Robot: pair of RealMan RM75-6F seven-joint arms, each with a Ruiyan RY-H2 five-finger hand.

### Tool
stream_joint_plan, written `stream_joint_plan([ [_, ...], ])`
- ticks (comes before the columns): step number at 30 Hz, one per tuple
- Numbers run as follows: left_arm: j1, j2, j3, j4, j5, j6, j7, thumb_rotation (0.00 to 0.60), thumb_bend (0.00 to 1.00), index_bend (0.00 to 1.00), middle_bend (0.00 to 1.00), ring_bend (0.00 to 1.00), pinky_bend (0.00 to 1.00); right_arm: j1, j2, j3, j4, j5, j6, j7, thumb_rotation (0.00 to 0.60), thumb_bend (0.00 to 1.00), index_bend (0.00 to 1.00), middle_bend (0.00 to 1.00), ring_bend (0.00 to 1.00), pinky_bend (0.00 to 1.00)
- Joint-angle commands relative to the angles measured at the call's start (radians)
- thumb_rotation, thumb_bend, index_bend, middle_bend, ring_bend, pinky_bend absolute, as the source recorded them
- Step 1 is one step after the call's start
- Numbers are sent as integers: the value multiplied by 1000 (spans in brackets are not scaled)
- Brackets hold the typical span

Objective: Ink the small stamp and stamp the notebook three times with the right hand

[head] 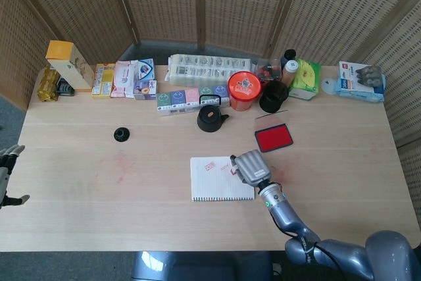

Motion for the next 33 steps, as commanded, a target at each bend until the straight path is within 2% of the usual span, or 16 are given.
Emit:
stream_joint_plan([
  [1,1,1,0,0,2,2,-1,600,0,0,0,0,57,-2,5,4,-7,-2,7,-1,600,569,679,1000,1000,1000],
  [5,1,4,1,-1,5,1,-9,600,0,0,0,0,57,-3,36,15,-57,-19,37,-21,600,569,679,1000,1000,1000],
  [8,2,7,0,1,7,1,-17,600,0,0,0,0,57,-4,98,41,-164,-39,86,-53,600,569,679,1000,1000,1000],
  [10,4,10,0,0,11,3,-24,600,0,0,0,0,57,-2,163,79,-276,-60,139,-85,600,569,679,1000,1000,1000],
  [13,7,13,3,-2,22,7,-32,600,0,0,0,0,57,3,229,120,-375,-65,174,-125,600,569,679,1000,1000,1000],
  [17,11,18,5,-5,36,16,-42,600,0,0,0,0,57,10,275,150,-419,-28,174,-155,600,568,679,1000,1000,1000],
  [26,16,23,6,-3,42,21,-56,600,0,0,0,0,57,8,287,146,-371,39,151,-145,600,569,680,1000,1000,1000],
  [27,14,23,6,-2,39,16,-56,600,0,0,0,0,57,-3,282,134,-326,63,140,-127,600,569,680,1000,1000,1000],
  [33,11,23,1,1,23,7,-56,600,0,0,0,0,57,-37,240,88,-122,34,107,51,600,568,680,1000,1000,1000],
])
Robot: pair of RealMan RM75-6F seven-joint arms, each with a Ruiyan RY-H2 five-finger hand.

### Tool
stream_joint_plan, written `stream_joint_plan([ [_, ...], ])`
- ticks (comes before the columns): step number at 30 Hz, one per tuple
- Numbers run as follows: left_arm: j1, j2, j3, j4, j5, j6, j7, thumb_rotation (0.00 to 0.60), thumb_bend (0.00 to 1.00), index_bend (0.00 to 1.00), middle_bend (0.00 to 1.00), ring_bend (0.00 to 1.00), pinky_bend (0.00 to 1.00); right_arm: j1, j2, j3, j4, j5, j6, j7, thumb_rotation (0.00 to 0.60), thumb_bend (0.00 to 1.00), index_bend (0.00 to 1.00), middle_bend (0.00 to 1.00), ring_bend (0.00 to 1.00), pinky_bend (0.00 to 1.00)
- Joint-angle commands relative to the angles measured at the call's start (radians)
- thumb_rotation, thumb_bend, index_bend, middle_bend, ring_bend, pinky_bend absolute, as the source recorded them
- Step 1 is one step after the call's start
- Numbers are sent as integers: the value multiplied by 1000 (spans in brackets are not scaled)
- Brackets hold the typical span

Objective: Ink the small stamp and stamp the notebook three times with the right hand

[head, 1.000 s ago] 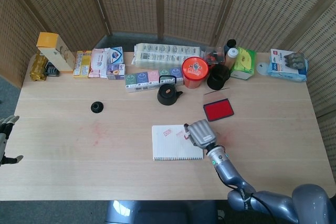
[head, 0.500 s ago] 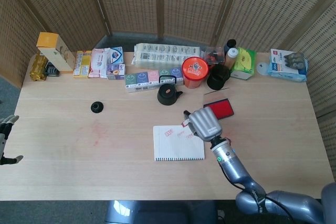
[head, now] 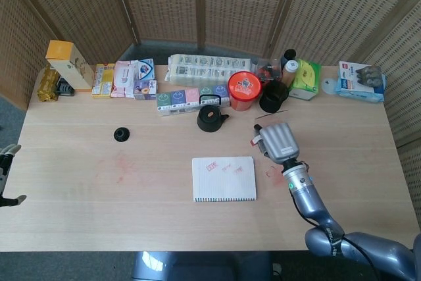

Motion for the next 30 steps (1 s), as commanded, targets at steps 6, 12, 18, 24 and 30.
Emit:
stream_joint_plan([
  [6,-6,-3,-2,2,-13,-13,9,600,0,0,0,0,57,-66,-72,-75,307,-15,-69,242,600,568,680,1000,1000,1000],
  [12,-13,-9,-5,2,-29,-22,26,600,0,0,0,0,57,-113,-77,-105,409,-28,-93,345,600,568,680,1000,1000,1000],
  [18,-18,-20,-3,-1,-38,-27,56,600,0,0,0,0,57,-137,-83,-111,435,-46,-91,397,600,568,680,1000,1000,1000],
  [24,-17,-24,-3,-2,-36,-20,64,600,0,0,0,0,57,-147,-86,-114,450,-65,-95,422,600,561,675,1000,1000,1000],
  [30,-19,-26,-3,-2,-42,-25,69,600,0,0,0,0,57,-153,-93,-115,462,-77,-97,432,600,559,668,1000,1000,1000],
])
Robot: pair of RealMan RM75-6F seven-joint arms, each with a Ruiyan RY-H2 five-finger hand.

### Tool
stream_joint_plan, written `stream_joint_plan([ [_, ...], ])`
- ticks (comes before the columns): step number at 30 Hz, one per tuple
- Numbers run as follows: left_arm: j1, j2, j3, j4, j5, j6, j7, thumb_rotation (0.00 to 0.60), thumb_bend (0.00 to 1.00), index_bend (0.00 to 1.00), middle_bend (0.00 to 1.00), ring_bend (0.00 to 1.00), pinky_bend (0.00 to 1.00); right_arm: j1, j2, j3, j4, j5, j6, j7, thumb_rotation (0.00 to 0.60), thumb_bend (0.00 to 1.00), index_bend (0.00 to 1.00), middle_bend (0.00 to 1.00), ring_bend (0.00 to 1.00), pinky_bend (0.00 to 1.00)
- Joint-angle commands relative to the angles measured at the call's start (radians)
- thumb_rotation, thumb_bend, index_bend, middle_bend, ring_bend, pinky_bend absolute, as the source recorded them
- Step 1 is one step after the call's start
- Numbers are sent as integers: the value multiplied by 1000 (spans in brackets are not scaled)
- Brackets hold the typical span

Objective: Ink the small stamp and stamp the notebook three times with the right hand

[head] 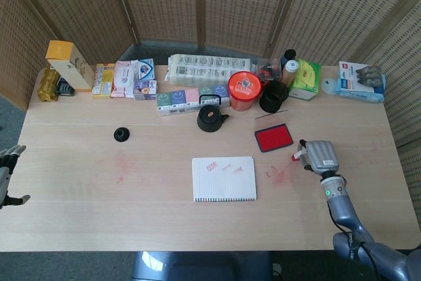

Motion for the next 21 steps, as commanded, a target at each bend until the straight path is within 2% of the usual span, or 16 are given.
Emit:
stream_joint_plan([
  [1,0,0,0,0,-1,-1,1,600,0,0,0,0,57,-3,-4,0,5,-2,-2,3,600,558,667,1000,1000,1000],
  [21,1,3,0,-8,-6,2,4,600,0,0,0,0,57,-15,-9,5,19,-12,-34,22,600,531,533,1000,1000,1000],
])
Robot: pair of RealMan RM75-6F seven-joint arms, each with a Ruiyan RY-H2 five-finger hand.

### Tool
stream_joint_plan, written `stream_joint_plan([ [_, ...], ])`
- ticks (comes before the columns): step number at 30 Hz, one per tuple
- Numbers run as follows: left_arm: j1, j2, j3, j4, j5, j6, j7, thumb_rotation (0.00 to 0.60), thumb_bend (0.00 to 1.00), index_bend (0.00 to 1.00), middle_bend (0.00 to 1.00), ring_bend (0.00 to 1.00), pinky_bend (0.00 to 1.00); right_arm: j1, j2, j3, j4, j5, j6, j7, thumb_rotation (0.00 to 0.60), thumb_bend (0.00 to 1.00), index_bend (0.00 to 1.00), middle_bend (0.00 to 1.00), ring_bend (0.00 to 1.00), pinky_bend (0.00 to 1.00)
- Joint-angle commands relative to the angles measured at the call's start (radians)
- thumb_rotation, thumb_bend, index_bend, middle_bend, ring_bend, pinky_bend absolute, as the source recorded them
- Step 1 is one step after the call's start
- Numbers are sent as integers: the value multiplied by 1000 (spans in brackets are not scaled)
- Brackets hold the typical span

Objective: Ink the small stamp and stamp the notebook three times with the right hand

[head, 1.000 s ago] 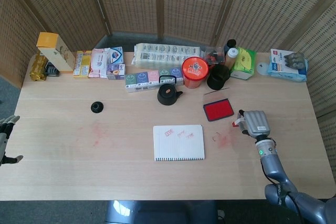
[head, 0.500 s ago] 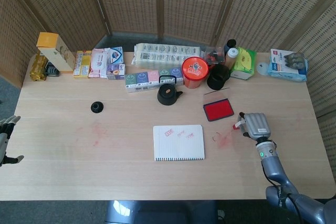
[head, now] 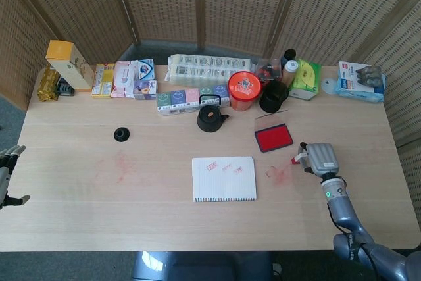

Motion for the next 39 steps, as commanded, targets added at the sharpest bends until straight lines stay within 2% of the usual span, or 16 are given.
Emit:
stream_joint_plan([
  [1,1,1,0,0,-1,1,-2,600,0,0,0,0,57,-3,4,-2,-5,-4,-2,5,600,531,527,1000,1000,1000],
  [22,5,3,3,-4,8,8,-3,600,0,0,0,0,57,-10,22,-5,-18,-30,-18,25,600,504,377,1000,1000,1000],
  [30,5,4,4,-4,12,9,-5,600,0,0,0,0,57,-18,32,-11,-25,-38,-19,31,600,492,354,1000,1000,1000],
  [39,7,6,5,-5,15,11,-8,600,0,0,0,0,57,-34,64,-21,-86,-65,13,27,600,484,274,1000,1000,1000],
])
